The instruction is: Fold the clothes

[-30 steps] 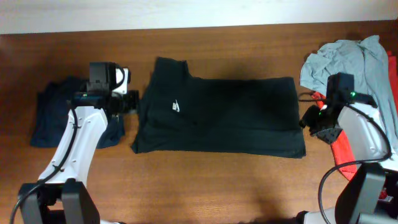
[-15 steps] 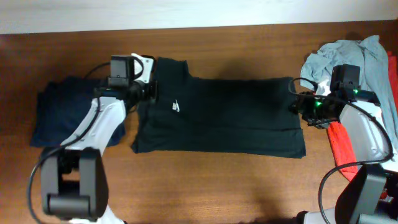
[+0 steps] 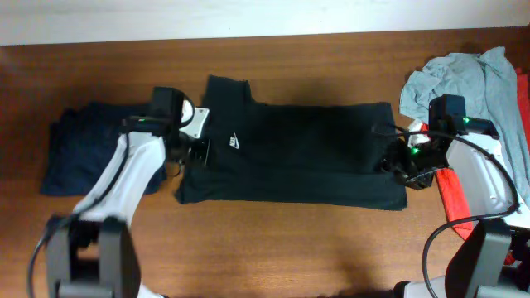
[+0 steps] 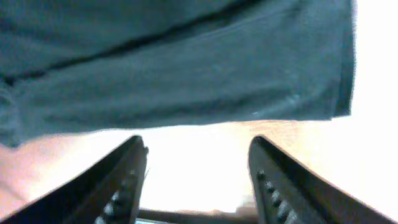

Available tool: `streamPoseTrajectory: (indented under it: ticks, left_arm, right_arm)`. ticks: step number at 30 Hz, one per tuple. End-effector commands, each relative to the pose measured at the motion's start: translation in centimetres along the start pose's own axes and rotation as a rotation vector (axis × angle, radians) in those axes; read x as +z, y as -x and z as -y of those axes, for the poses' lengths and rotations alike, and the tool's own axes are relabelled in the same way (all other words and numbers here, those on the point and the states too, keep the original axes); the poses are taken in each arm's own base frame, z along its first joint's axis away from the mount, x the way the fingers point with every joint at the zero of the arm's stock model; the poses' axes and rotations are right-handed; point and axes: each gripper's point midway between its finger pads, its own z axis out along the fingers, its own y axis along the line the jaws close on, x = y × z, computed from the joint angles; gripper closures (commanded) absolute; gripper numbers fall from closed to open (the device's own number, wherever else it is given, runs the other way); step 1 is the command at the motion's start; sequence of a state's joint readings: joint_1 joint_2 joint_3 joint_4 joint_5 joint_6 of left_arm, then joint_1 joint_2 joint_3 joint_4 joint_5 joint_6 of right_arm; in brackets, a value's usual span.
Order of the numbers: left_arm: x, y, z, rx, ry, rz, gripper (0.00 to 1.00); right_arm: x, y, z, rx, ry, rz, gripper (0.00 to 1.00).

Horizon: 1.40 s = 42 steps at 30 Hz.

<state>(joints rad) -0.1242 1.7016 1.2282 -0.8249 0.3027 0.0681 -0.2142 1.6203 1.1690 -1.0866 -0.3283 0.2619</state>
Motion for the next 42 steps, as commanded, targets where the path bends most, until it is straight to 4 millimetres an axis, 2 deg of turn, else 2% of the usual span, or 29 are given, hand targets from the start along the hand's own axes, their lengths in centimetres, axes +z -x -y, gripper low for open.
streamPoseTrajectory:
  ticks: [1, 3, 5, 7, 10, 12, 15, 19, 22, 27, 29, 32, 37, 42]
  left_arm:
    - [-3.6, -1.2, -1.1, -0.017, 0.129, 0.002, 0.60]
    - [-3.5, -2.7, -1.6, -0.072, 0.159, -0.049, 0.61]
    - [-2.1, -4.0, -1.0, -0.116, 0.105, -0.076, 0.61]
    - [-0.8, -4.7, -0.5, -0.133, 0.059, -0.074, 0.60]
    - [1.0, -5.8, -0.9, -0.170, 0.056, -0.069, 0.64]
    - [1.8, -6.1, -1.2, -0.178, 0.056, -0.060, 0.71]
    - [2.7, -6.3, -1.4, -0.201, 0.057, -0.035, 0.89]
    - [3.7, -6.0, -2.1, -0.203, 0.074, 0.016, 0.99]
    - [4.3, -6.4, -3.3, -0.249, 0.130, 0.036, 0.99]
    - [5.8, -7.2, -4.1, -0.283, 0.153, 0.029, 0.99]
    - [6.4, -7.7, -4.6, -0.336, 0.175, 0.012, 0.99]
    - [7.3, -9.6, -4.7, -0.501, 0.183, -0.057, 0.99]
    - [6.8, -12.1, -4.9, -0.654, 0.214, -0.146, 1.00]
    - [5.5, -14.5, -6.7, -0.760, 0.242, -0.219, 1.00]
  right_arm:
    - [-0.4, -0.1, 1.1, 0.063, -0.078, 0.012, 0.54]
    - [-0.2, -0.5, 1.3, 0.071, -0.083, 0.000, 0.76]
    - [0.5, -0.6, 2.5, 0.117, -0.133, 0.008, 0.96]
    - [1.5, -1.0, 3.5, 0.155, -0.163, 0.009, 0.96]
    - [3.7, -1.2, 4.0, 0.163, -0.141, 0.027, 0.96]
    - [4.8, -0.8, 4.2, 0.154, -0.125, 0.057, 0.96]
    - [6.2, -0.8, 4.7, 0.179, -0.114, 0.084, 0.96]
    - [8.0, -1.0, 5.3, 0.184, -0.092, 0.116, 0.96]
    - [9.1, -1.4, 5.4, 0.197, -0.067, 0.129, 0.96]
    - [9.9, -1.6, 5.6, 0.191, -0.050, 0.144, 0.96]
    - [9.9, -1.7, 5.6, 0.192, -0.051, 0.141, 0.96]
    - [10.0, -2.3, 5.7, 0.199, -0.058, 0.116, 0.96]
    - [10.0, -4.3, 6.3, 0.261, -0.087, 0.042, 0.96]
    - [9.4, -6.7, 6.9, 0.294, -0.129, -0.043, 0.96]
